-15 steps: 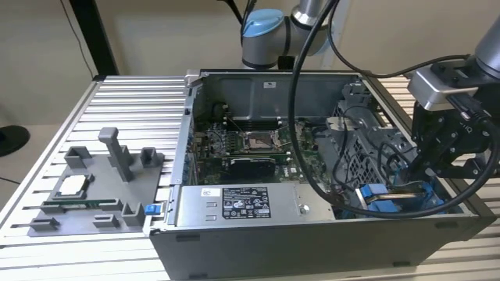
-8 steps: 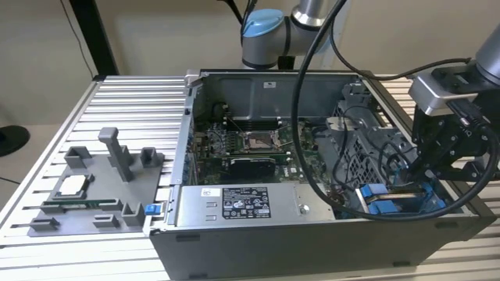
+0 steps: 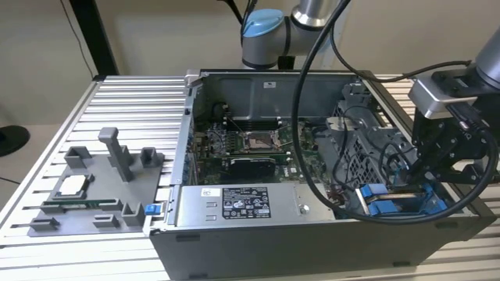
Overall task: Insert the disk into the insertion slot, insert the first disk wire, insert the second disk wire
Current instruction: 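Insert the first disk wire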
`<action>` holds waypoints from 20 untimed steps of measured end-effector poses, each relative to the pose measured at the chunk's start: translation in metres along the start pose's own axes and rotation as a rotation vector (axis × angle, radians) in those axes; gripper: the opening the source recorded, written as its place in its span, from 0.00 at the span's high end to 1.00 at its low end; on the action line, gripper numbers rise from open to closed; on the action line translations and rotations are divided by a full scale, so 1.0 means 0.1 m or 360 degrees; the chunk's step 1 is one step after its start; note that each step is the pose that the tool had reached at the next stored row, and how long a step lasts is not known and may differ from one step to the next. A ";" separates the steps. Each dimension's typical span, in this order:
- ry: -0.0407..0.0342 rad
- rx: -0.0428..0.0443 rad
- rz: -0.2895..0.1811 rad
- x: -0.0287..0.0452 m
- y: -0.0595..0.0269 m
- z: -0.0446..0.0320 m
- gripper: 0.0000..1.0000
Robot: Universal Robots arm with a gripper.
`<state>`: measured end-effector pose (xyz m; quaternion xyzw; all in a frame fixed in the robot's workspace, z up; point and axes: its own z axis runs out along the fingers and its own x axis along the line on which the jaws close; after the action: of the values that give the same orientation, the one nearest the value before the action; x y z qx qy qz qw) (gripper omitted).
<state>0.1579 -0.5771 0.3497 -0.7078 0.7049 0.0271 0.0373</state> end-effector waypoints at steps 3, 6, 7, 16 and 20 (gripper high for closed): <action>-0.0003 0.0000 0.0001 0.002 0.000 0.018 1.00; -0.0003 0.0000 0.0002 0.004 0.000 0.026 1.00; -0.0004 0.0000 0.0002 0.006 0.000 0.028 1.00; -0.0003 -0.0007 0.0004 0.035 -0.001 0.034 1.00; -0.0004 -0.0007 0.0004 0.036 -0.001 0.041 1.00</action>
<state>0.1581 -0.5803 0.3453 -0.7070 0.7056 0.0295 0.0366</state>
